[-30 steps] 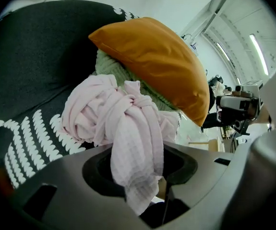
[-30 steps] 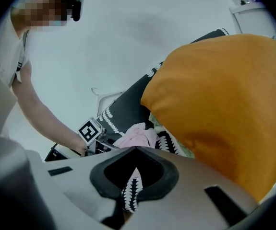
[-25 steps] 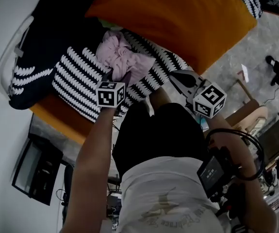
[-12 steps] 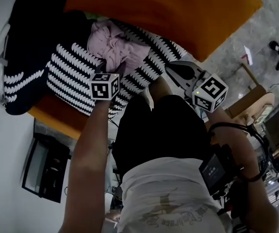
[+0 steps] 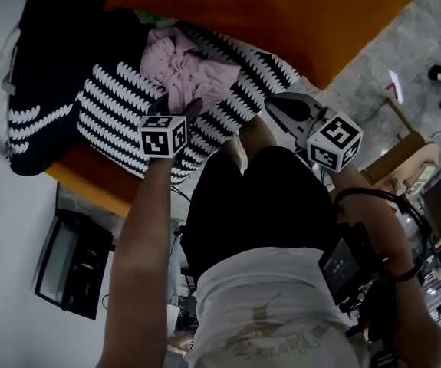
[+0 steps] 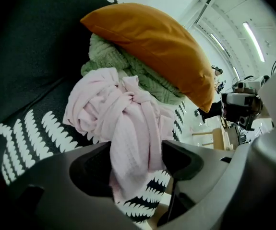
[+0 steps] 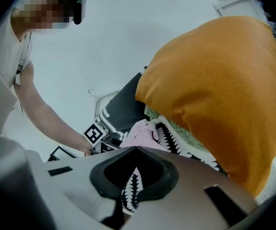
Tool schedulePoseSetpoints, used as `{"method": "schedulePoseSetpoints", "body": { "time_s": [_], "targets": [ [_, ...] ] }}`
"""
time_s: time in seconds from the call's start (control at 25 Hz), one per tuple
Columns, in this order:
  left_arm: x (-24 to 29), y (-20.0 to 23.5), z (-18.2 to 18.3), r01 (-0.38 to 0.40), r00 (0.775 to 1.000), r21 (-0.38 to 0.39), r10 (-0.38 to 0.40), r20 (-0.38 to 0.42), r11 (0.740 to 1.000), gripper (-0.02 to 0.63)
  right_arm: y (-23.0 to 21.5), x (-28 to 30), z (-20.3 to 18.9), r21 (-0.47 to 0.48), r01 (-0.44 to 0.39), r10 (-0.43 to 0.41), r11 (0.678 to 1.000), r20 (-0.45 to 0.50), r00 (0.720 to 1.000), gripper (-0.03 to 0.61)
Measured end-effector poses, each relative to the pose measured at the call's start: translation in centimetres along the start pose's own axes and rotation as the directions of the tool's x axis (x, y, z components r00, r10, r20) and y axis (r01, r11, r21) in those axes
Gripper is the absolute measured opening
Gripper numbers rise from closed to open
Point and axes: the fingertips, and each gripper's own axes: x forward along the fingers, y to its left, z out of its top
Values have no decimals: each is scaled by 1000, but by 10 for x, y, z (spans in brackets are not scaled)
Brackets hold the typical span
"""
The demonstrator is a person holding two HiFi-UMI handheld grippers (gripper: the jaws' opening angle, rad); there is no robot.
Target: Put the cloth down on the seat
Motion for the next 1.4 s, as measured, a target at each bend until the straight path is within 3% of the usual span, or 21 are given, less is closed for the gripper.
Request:
{"method": "schedulePoseSetpoints", "body": {
  "time_s": [0.4, 0.64, 0.92, 1.2, 1.4],
  "targets": [
    [-42, -5, -40, -19, 1000, -46, 20, 22, 999, 307, 22, -1, 8, -70, -31, 30, 997, -14, 999, 15],
    [-85, 11, -68, -25, 997, -59, 29, 76, 998, 257, 67, 13, -4, -112, -17, 14, 994, -29, 999, 15],
    [-135, -14, -76, -6, 988, -30, 10, 151, 1000, 194, 105, 3, -5, -134, 15, -17, 991, -19, 1000, 15],
    [-190, -49, -68, 52, 952, 8, -52, 303, 999, 148, 143, -9, 7, -179, 32, -31, 983, 9, 999, 15],
    [-236, -52, -63, 22, 909, -5, -18, 417, 1000, 57, 173, -13, 18, -230, 27, -25, 973, 12, 1000, 15]
  ]
}}
